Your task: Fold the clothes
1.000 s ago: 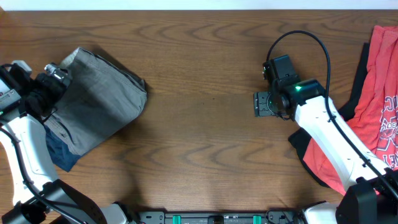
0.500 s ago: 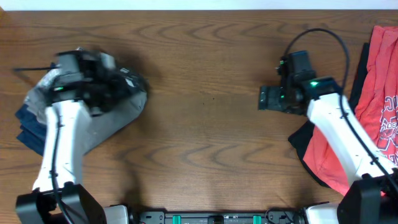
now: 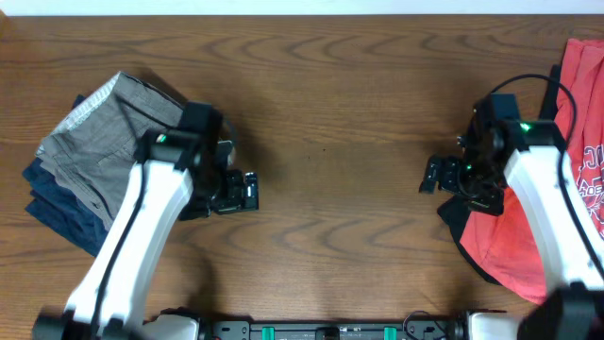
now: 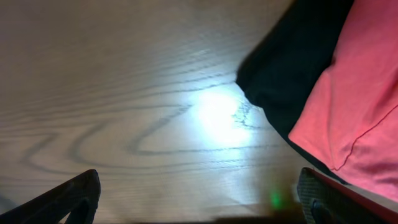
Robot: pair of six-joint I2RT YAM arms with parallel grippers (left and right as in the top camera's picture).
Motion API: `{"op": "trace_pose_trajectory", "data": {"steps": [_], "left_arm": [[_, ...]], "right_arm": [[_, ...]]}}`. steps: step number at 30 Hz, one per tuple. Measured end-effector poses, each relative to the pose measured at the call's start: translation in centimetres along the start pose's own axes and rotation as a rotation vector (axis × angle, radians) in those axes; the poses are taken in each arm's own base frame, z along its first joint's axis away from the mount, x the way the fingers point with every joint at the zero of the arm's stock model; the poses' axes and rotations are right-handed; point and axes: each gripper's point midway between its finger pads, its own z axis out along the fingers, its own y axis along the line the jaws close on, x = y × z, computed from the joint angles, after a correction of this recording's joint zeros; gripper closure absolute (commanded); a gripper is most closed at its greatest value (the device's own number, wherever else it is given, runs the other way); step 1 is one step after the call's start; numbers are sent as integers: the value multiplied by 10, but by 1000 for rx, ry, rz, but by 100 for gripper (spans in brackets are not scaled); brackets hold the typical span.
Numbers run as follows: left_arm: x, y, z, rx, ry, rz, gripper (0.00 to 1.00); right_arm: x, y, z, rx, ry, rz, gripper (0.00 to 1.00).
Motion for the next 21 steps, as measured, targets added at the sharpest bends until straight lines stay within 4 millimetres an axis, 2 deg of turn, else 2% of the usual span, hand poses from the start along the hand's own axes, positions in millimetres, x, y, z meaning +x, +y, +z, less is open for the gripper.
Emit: {"op": "trace_pose_trajectory", "data": {"steps": [3,6,9,12,15,21], "left_arm": [[1,-3,-30,34,-176,24,2],[2,-10,-68,84,-429,72,4],[14,-13,-102,127,-672,115,2],[27,-10,-127,157,-853,134,2],[40,-4,-139,170,-954,134,2],[57,1,-155,192,-1051,138,2]], "right_arm": [[-3,8,-25,-64,-159,-36,1],[-8,15,-54,-138,-369,-79,2],[-3,18,-83,-194,-599,-116,1],[9,13,-104,-229,-793,-119,1],[23,3,-114,-247,-907,-106,1],[47,-13,-104,-233,-917,-85,1]]}}
